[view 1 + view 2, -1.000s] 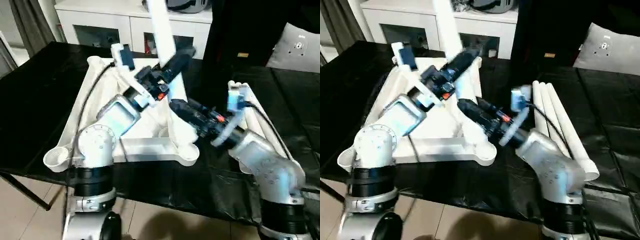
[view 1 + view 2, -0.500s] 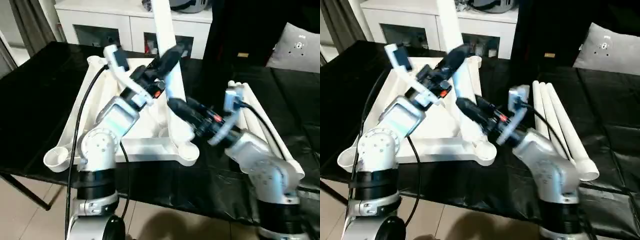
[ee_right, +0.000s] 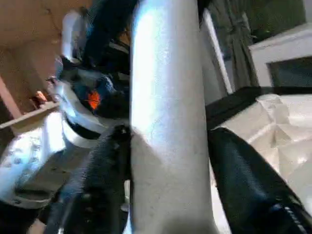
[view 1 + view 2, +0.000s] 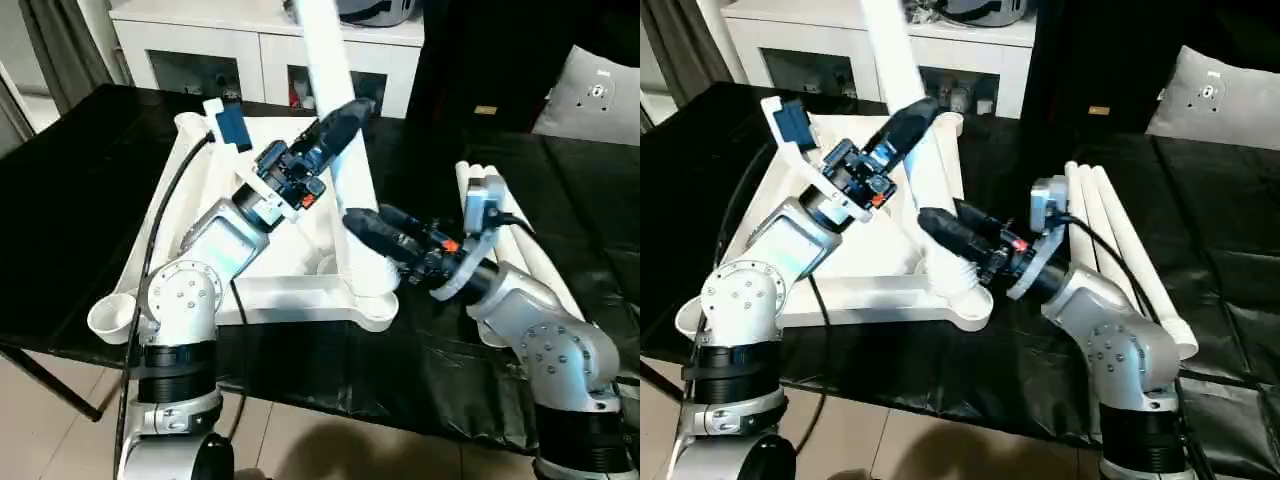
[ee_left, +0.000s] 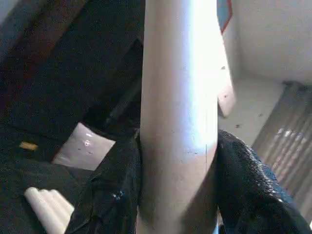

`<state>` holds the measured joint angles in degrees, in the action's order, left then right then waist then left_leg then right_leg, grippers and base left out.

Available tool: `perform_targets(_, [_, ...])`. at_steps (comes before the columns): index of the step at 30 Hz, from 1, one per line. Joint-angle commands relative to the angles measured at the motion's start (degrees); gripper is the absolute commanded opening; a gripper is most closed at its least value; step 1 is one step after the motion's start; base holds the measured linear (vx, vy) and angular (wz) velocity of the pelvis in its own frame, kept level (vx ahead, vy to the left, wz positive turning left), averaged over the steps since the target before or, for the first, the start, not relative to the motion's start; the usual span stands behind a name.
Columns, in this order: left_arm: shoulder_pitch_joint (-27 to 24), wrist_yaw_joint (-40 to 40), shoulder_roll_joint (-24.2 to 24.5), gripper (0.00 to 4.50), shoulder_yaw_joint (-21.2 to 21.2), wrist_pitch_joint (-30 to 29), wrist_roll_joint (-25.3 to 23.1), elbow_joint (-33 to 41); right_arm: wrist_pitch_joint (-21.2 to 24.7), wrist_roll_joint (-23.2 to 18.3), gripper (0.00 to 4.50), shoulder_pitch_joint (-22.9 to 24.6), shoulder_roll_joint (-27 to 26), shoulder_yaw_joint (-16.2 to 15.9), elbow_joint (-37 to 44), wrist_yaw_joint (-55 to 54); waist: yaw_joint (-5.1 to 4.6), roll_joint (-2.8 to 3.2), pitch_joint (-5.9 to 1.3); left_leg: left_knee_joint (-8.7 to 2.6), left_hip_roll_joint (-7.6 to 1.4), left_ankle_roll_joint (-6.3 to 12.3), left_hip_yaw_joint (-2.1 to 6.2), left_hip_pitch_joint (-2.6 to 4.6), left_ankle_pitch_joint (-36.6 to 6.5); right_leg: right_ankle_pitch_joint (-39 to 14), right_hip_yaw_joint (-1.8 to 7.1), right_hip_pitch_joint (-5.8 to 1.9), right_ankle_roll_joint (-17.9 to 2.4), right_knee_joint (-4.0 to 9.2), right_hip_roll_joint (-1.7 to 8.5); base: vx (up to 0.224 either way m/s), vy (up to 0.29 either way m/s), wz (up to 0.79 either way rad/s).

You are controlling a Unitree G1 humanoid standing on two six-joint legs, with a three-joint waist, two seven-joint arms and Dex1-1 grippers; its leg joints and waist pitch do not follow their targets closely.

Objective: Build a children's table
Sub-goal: Pick table leg

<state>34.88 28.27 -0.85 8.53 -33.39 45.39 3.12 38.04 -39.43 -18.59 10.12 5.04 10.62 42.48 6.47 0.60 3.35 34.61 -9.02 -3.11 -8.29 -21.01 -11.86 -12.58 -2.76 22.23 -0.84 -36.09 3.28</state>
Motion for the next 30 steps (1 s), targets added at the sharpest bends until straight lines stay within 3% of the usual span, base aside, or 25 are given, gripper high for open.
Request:
perform_targets(1, [2.1,-1.4,1.5,1.81,-2.1,2.4,-4.8,-0.3,-1.6,1.7,2.98,-0.4,0.1,0.1,-0.2,-1.7,0.02,0.23,-4.03,-3.59,-3.31,0.95,0.84,0.14,-1.6,0.1,2.8,-3.62,-10.3,4.01,4.64,0.0,0.0,0.0])
perform_targets(3, [2.4,-2.4,2.6,1.81,-3.8,3.7,-8.0,-0.6,-2.8,3.0,3.02,-0.8,0.1,-0.2,-0.5,-2.6,-0.04,0.04,-3.97,-3.65,-3.33,0.94,0.84,0.07,-1.3,0.4,2.83,-3.7,-10.0,3.97,4.67,0.0,0.0,0.0])
perform_targets(4, [2.6,-4.0,3.0,1.81,-5.2,5.5,-11.2,-1.1,-3.9,5.5,3.18,-1.7,0.4,-1.2,-1.1,-4.3,-0.06,-0.45,-4.02,-3.6,-3.38,1.0,0.75,0.09,-0.8,0.9,2.83,-3.67,-10.0,3.95,4.69,0.0,0.0,0.0])
perform_targets(6, [3.0,-5.7,2.8,1.81,-5.8,6.7,-13.4,-1.4,-4.7,8.0,3.31,-2.4,0.8,-2.3,-1.5,-5.8,-0.12,-0.23,-4.01,-3.58,-3.27,0.73,0.76,0.05,-0.3,1.0,2.79,-3.67,-10.0,3.81,4.68,0.0,0.0,0.0])
perform_targets(7, [3.2,-7.2,2.8,1.81,-6.9,8.1,-16.0,-1.6,-4.6,10.8,3.39,-3.1,1.4,-4.3,-2.0,-7.3,-0.18,-0.51,-3.95,-3.61,-3.26,0.68,0.7,-0.02,-0.4,0.5,2.82,-3.7,-9.9,3.84,4.71,0.0,0.0,0.0])
perform_targets(8, [3.2,-7.3,2.8,1.81,-7.0,8.3,-16.3,-1.6,-4.6,11.0,3.46,-3.1,1.5,-4.5,-2.1,-7.5,-0.15,-0.63,-3.97,-3.58,-3.28,0.62,0.74,-0.02,0.0,0.5,2.84,-3.75,-9.8,3.82,4.72,0.0,0.0,0.0])
perform_targets(9, [3.4,-9.9,3.1,1.81,-9.0,9.7,-20.7,-1.8,-3.8,14.5,3.57,-3.8,1.9,-7.6,-2.6,-9.7,-0.12,-0.44,-4.01,-3.53,-3.23,0.63,0.72,0.03,0.2,0.7,2.85,-3.73,-9.8,3.79,4.69,0.0,0.0,0.0])
perform_targets(12, [3.5,-13.2,3.0,1.81,-10.4,11.0,-24.6,-2.2,-1.8,16.3,3.66,-4.8,0.7,-9.3,-3.4,-13.4,-0.28,-0.49,-3.99,-3.5,-3.19,0.5,0.73,-0.01,0.5,1.4,2.93,-3.67,-9.6,3.73,4.66,0.0,0.0,0.0])
perform_targets(13, [3.5,-14.3,3.0,1.81,-10.9,11.8,-26.1,-2.5,-1.5,16.3,3.66,-5.0,-0.1,-9.5,-3.5,-14.2,-0.06,-1.14,-4.13,-3.54,-3.29,0.72,0.72,-0.01,1.0,1.9,2.95,-3.77,-9.7,3.42,4.85,0.0,0.0,0.0])
perform_targets(14, [3.4,-15.2,3.0,1.81,-11.3,12.4,-27.4,-2.7,-1.6,16.6,3.66,-5.2,-0.8,-9.8,-3.7,-14.9,-0.2,-0.96,-4.04,-3.55,-3.33,1.05,0.72,0.0,1.0,2.1,2.93,-3.59,-9.9,3.55,4.84,0.0,0.0,0.0])
perform_targets(15, [3.4,-15.5,3.0,1.81,-11.3,12.5,-27.7,-2.7,-1.6,16.9,3.66,-5.2,-1.0,-10.0,-3.8,-15.2,-0.28,-1.04,-4.05,-3.53,-3.36,1.01,0.67,0.01,0.7,2.0,2.93,-3.6,-10.0,3.52,4.81,0.0,0.0,0.0])
perform_targets(17, [3.2,-16.4,2.7,1.81,-11.6,13.3,-28.9,-2.9,-3.0,18.7,3.33,-6.1,-2.6,-9.8,-5.7,-17.9,-0.35,-1.82,-3.98,-3.62,-3.32,1.11,0.5,0.01,0.7,1.7,2.95,-3.57,-10.1,3.59,4.83,0.0,0.0,0.0])
perform_targets(18, [3.2,-16.4,2.7,1.81,-11.6,13.3,-28.9,-2.9,-3.0,18.7,3.32,-6.1,-2.6,-9.8,-5.7,-17.9,-0.26,-1.49,-3.95,-3.65,-3.32,0.91,0.56,-0.02,0.8,1.3,2.95,-3.48,-10.2,3.42,4.92,0.0,0.0,0.0])
perform_targets(22, [3.1,-17.4,1.8,1.81,-12.2,14.5,-30.5,-3.4,-3.8,17.4,2.9,-7.5,-4.7,-8.5,-8.2,-18.8,-0.3,-1.55,-3.97,-3.64,-3.45,0.83,0.52,0.18,0.3,2.0,3.0,-3.33,-10.5,3.41,4.94,0.0,0.0,0.0])
perform_targets(26, [2.8,-17.1,1.1,1.81,-12.6,14.8,-30.5,-3.1,-3.6,17.2,2.76,-7.8,-5.6,-8.4,-9.1,-19.3,-0.22,-1.72,-4.21,-3.31,-3.26,1.96,0.5,0.0,2.9,8.1,3.01,-3.47,-11.7,2.78,4.83,0.0,0.0,0.0])
perform_targets(27, [2.6,-16.5,0.9,1.81,-13.1,14.7,-30.3,-2.7,-3.8,16.9,2.49,-8.0,-6.0,-8.3,-9.8,-19.1,-0.2,-1.73,-4.21,-3.29,-3.23,2.07,0.48,0.0,2.8,8.0,2.99,-3.5,-11.8,2.79,4.86,0.0,0.0,0.0])
perform_targets(30, [2.2,-15.7,0.6,1.81,-13.7,14.6,-30.2,-2.4,-4.2,17.0,2.39,-8.4,-6.4,-8.5,-10.8,-18.7,-0.18,-1.83,-4.14,-3.34,-3.32,2.28,0.43,-0.06,2.1,6.7,3.01,-3.47,-12.1,2.87,4.95,0.0,0.0,0.0])
